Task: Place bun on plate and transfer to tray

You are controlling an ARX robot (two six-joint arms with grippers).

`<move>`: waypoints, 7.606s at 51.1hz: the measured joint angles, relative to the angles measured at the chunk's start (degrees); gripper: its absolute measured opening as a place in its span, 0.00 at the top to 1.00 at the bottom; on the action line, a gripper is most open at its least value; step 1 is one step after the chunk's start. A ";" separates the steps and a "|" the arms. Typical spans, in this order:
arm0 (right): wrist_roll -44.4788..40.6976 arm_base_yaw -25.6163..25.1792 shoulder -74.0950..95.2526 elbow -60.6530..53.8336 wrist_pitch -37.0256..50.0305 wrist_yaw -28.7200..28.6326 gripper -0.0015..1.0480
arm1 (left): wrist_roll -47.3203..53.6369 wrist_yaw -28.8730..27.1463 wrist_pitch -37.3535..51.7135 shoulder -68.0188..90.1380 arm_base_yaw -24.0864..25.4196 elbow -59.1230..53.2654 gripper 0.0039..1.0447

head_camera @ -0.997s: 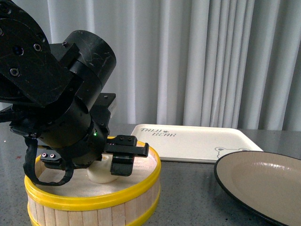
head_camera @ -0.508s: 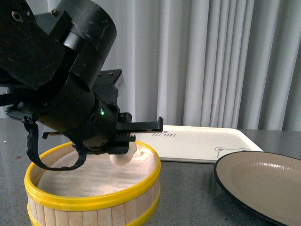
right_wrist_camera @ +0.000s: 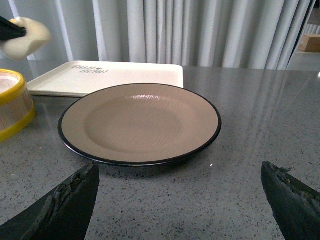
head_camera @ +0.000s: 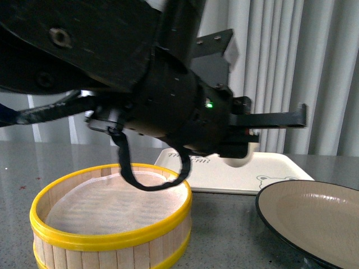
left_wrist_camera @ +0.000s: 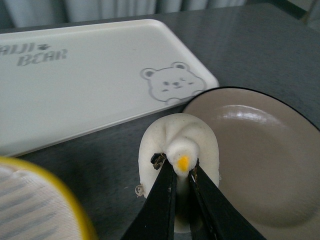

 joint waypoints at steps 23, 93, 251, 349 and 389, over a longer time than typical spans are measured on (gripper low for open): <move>0.00 0.00 0.00 0.00 0.00 0.00 0.08 | 4.33 -1.18 -9.92 16.24 -8.59 19.47 0.96; 0.00 0.00 0.00 0.00 0.00 0.00 0.08 | -2.01 -6.43 -22.62 24.11 -13.77 29.33 0.06; 0.00 -0.02 -0.04 0.00 0.00 0.00 0.08 | 5.64 -0.59 14.88 -73.18 35.21 -70.58 0.96; 0.00 -0.02 -0.04 0.00 0.00 0.00 0.08 | 5.66 -0.55 -9.68 -97.48 35.21 -70.55 0.12; -17.35 3.28 25.70 9.57 4.66 15.30 0.08 | 5.79 -0.55 -9.68 -97.50 35.21 -70.55 0.06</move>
